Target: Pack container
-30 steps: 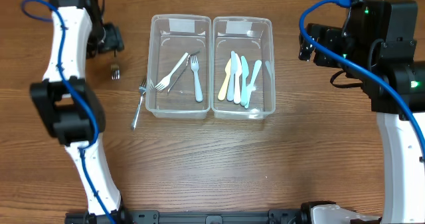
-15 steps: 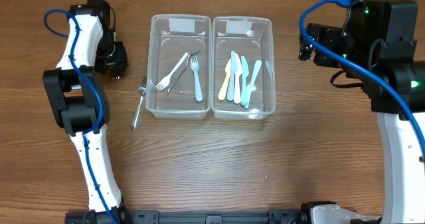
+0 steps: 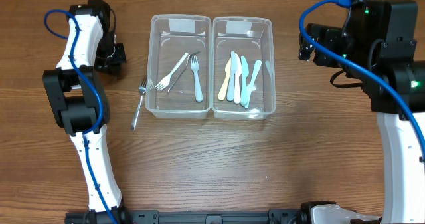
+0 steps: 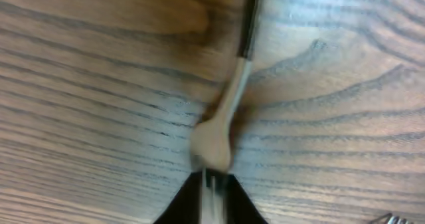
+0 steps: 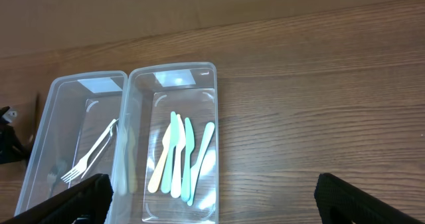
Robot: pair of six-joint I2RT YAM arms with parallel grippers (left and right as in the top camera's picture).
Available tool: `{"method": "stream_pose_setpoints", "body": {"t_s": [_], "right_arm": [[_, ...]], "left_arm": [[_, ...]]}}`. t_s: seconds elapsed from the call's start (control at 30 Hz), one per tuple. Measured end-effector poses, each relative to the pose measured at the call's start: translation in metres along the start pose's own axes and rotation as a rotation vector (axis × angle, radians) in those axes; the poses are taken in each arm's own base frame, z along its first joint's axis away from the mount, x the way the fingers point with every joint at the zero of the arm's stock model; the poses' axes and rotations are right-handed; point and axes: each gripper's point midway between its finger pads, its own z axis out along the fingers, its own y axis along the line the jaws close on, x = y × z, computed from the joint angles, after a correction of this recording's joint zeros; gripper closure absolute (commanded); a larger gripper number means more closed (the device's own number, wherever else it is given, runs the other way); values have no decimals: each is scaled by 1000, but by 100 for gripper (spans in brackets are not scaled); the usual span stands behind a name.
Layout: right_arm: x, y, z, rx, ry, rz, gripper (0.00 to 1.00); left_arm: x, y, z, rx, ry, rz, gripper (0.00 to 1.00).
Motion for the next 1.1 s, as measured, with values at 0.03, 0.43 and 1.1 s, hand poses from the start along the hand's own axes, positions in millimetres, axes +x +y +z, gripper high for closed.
{"method": "stream_pose_setpoints", "body": {"t_s": [0.03,0.43,1.1], "right_arm": [[0,0,0,0,0,0,0],[0,0,0,0,1,0,0],[0,0,0,0,1,0,0]], "left_arm": [[2,0,0,2,9,1,91],[16,0,-1,6,66,0,92],[-2,4,-1,-21,-8,-9,42]]}}
